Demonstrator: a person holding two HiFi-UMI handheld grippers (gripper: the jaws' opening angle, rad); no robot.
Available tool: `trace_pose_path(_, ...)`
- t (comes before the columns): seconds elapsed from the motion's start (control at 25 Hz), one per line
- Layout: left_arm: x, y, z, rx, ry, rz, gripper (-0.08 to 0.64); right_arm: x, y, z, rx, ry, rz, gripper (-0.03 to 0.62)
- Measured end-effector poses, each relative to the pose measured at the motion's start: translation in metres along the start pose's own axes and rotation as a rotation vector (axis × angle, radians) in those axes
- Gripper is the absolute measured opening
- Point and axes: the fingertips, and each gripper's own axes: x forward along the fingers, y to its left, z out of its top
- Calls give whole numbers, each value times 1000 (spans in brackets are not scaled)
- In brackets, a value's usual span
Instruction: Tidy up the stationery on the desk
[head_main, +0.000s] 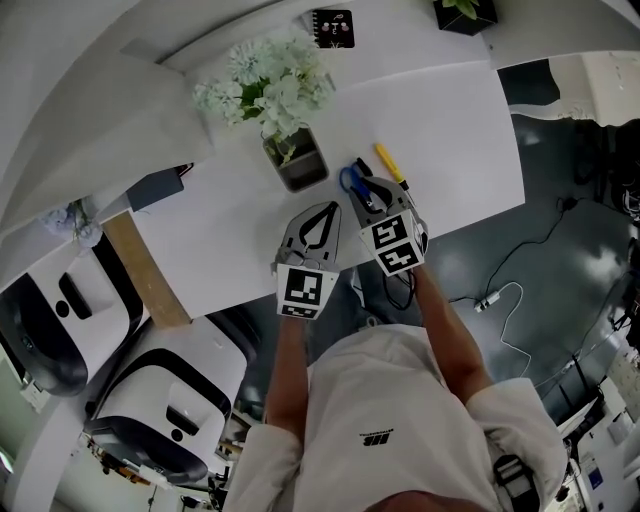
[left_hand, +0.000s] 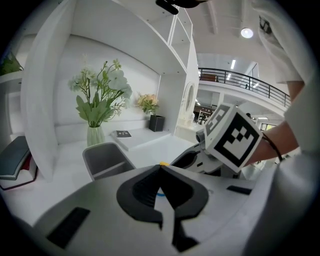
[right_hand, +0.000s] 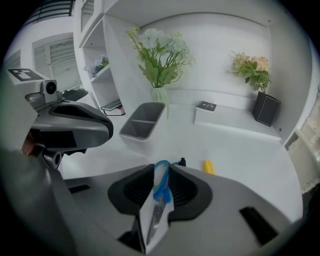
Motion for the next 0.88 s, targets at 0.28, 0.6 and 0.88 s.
trace_pose_path(0.28,3,1,-4,-13,0,2,0,15,-3,-8,7,40,-9,83)
trace_pose_path(0.6,4,1,-11,-26,5,7,0,26,-8,-11,0,57,-19,101)
trace_pose_path(0.88,3,3,-14,-42,7,17,0,37,-10,-14,-9,102,-28,115)
